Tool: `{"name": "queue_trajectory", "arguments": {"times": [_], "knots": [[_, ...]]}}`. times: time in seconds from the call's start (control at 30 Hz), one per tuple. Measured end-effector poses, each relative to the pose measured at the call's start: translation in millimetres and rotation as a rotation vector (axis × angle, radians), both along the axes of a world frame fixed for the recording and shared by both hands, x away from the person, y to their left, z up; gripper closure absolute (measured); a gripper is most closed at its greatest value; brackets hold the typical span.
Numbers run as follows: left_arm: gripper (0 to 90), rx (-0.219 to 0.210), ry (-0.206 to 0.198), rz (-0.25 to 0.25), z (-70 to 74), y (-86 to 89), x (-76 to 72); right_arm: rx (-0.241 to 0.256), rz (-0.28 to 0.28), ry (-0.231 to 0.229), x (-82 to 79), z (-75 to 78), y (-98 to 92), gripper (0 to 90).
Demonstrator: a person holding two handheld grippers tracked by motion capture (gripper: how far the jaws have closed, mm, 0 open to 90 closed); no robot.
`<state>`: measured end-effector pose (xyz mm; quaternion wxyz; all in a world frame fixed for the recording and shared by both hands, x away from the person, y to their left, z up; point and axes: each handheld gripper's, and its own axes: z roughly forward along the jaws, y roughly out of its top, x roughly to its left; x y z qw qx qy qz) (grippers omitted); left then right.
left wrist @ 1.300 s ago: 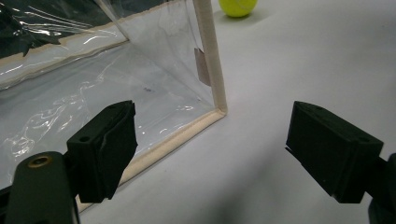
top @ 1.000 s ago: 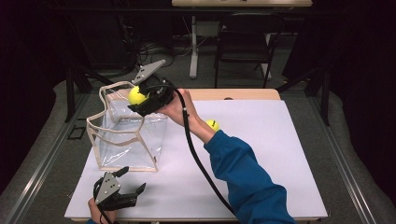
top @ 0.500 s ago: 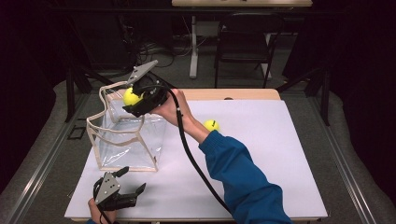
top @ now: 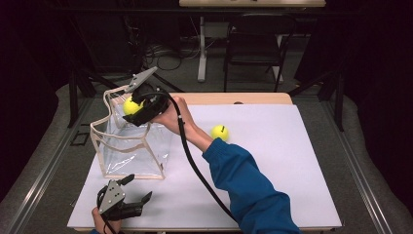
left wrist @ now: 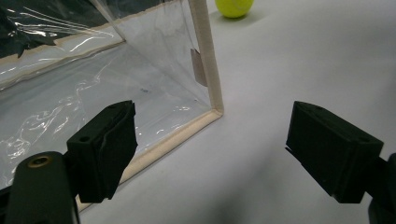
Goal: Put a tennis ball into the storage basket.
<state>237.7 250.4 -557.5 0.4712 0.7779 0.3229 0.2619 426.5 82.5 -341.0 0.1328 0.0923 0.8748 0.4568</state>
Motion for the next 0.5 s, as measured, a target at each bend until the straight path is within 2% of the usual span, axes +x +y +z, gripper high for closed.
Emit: {"name": "queue_trajectory", "arguments": {"times": [0.5], "knots": [[16.1, 0.004, -0.006, 0.001, 0.3, -0.4, -0.2, -0.012, -0.008, 0.045, 8.9, -14.4, 9.0, 26.3]]}}
